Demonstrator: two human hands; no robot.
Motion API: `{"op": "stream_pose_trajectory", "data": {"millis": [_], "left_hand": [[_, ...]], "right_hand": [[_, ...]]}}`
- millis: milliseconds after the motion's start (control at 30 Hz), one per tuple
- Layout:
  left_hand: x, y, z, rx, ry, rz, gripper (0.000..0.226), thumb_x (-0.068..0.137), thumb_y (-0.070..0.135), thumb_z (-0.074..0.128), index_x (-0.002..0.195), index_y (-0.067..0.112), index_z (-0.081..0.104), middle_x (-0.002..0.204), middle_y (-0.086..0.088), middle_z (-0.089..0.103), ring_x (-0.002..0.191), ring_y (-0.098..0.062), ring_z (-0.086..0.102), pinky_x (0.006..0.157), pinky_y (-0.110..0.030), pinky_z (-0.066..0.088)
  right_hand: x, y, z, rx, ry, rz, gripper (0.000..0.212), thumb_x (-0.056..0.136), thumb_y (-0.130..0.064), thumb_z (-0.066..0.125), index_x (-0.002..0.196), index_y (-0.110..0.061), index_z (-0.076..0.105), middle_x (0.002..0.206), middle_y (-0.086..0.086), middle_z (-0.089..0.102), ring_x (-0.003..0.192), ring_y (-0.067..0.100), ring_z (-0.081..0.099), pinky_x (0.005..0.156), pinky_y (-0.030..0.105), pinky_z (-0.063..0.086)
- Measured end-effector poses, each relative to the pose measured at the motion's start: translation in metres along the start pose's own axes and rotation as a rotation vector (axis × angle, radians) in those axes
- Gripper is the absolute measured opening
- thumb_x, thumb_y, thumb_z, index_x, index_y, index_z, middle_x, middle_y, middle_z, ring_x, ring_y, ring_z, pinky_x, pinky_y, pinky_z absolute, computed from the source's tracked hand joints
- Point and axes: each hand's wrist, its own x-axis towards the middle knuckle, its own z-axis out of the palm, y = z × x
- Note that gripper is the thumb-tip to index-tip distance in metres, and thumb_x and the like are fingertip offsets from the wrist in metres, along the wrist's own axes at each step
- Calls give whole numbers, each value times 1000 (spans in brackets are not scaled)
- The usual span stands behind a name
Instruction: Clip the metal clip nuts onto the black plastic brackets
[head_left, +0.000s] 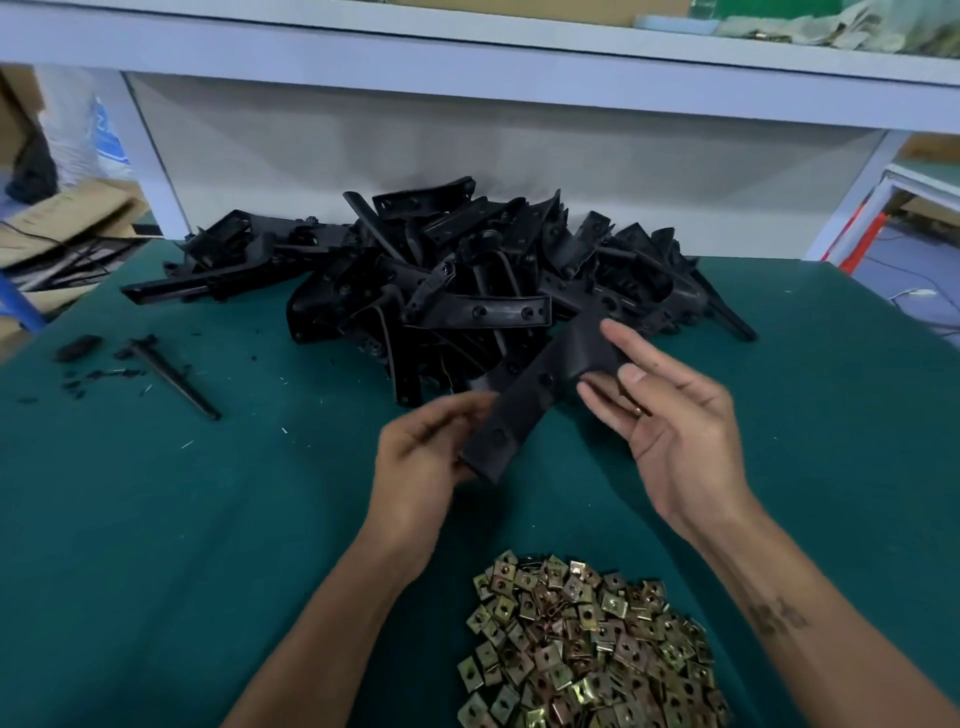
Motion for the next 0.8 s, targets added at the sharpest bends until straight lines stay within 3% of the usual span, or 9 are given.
{"op": "stream_pose_trajectory", "data": {"millis": [100, 200, 267, 333, 500, 567, 633, 700, 800], "left_hand": [[7, 10, -17, -175, -68, -79, 39, 107, 25, 35, 125, 12, 66, 121, -11, 72, 112, -29, 69, 91, -41, 56], [8, 19, -21, 152, -126, 95, 32, 103, 29, 49, 126, 14, 65, 117, 0, 74, 111, -18, 69, 97, -35, 52], [5, 19, -12, 429, -155, 225, 34, 96, 35, 59, 126, 19, 66, 116, 10, 74, 110, -5, 67, 92, -23, 52], [3, 17, 1, 601, -96, 289, 41, 95, 50, 57, 128, 26, 63, 113, 15, 71, 106, 0, 65, 87, -24, 53], [6, 19, 11, 642, 141, 239, 24, 101, 46, 54, 106, 23, 61, 80, 10, 67, 70, -6, 63, 61, -30, 51], [6, 20, 6, 605, 87, 145, 26, 102, 42, 53, 98, 19, 62, 69, 4, 66, 57, -12, 61, 51, -37, 52], [7, 22, 2, 431, 34, -28, 29, 104, 36, 52, 99, 9, 61, 77, -7, 68, 57, -15, 65, 49, -33, 54], [5, 23, -2, 139, -31, -184, 26, 105, 27, 52, 107, 2, 59, 93, -12, 74, 68, -22, 73, 54, -30, 57], [3, 19, -8, -39, -126, -226, 17, 105, 14, 51, 113, 0, 55, 91, -9, 74, 67, -24, 68, 50, -29, 51]], "right_hand": [[-2, 3, 8, -24, 36, -7, 38, 80, -5, 70, 114, -20, 78, 124, 2, 73, 110, 25, 71, 95, 36, 58], [-6, 8, 18, -29, 17, 9, 37, 83, 8, 68, 102, -20, 83, 109, 5, 77, 107, 27, 72, 97, 36, 57], [-10, 15, 27, -46, -11, 24, 36, 87, 14, 64, 93, -16, 82, 94, 5, 76, 97, 23, 72, 100, 41, 56], [-14, 20, 37, -34, -58, 32, 33, 90, 12, 64, 83, -17, 77, 86, 3, 72, 92, 19, 70, 101, 40, 55], [-19, 12, 32, -265, -323, 104, 24, 90, -9, 63, 87, -30, 72, 88, -10, 67, 86, 5, 59, 83, 21, 47], [-21, 4, 14, -373, -338, 116, 20, 90, -11, 63, 93, -28, 74, 94, -7, 72, 90, 9, 63, 82, 22, 48], [-27, -3, -8, -445, -287, 113, 20, 88, -12, 65, 98, -26, 75, 104, -1, 76, 100, 15, 69, 85, 26, 54], [-38, -8, -27, -561, -316, 156, 16, 89, -16, 70, 98, -28, 76, 103, 0, 76, 95, 14, 70, 78, 23, 54], [-54, -9, -41, -732, -420, 268, 11, 85, -27, 76, 95, -31, 79, 96, -2, 72, 83, 9, 64, 74, 20, 46]]}}
